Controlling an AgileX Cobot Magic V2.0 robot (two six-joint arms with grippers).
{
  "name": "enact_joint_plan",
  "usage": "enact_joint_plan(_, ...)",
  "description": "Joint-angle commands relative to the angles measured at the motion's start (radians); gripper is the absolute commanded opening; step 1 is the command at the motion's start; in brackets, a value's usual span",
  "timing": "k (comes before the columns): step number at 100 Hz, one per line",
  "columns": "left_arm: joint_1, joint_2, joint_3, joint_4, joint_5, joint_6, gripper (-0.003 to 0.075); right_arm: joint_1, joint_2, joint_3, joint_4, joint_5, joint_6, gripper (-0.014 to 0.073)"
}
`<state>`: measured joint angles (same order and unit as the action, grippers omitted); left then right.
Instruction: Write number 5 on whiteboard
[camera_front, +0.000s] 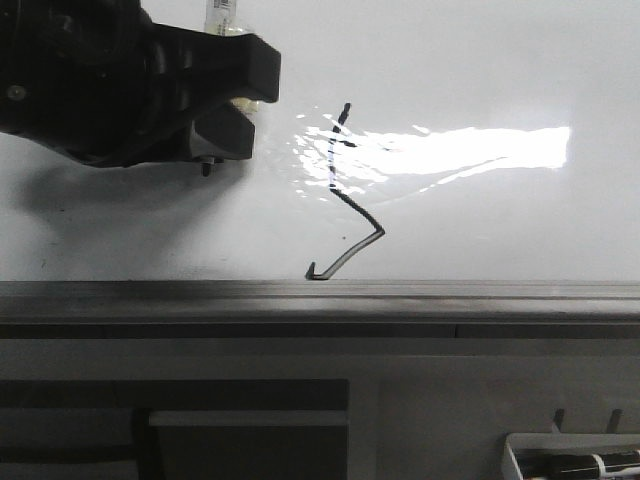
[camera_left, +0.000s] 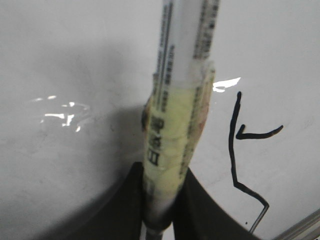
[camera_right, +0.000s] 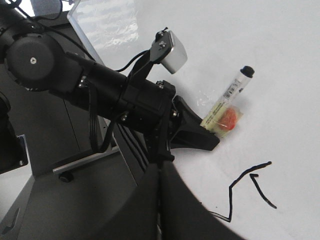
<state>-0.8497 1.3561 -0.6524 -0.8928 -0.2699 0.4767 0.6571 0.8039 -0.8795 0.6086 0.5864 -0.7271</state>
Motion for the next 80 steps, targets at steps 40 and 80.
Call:
enact_joint_plan(40,0.008,0.000,-0.023,-0.027,-0.085,-0.005,-0.0020,-0.004,-0.007,-0.026,0.032,-0.049,-0.003,-0.0060)
enact_joint_plan(80,0.008,0.000,-0.023,-0.110,-0.085,-0.005,-0.0015,-0.004,-0.007,-0.026,0.032,-0.049,-0.003,-0.0061)
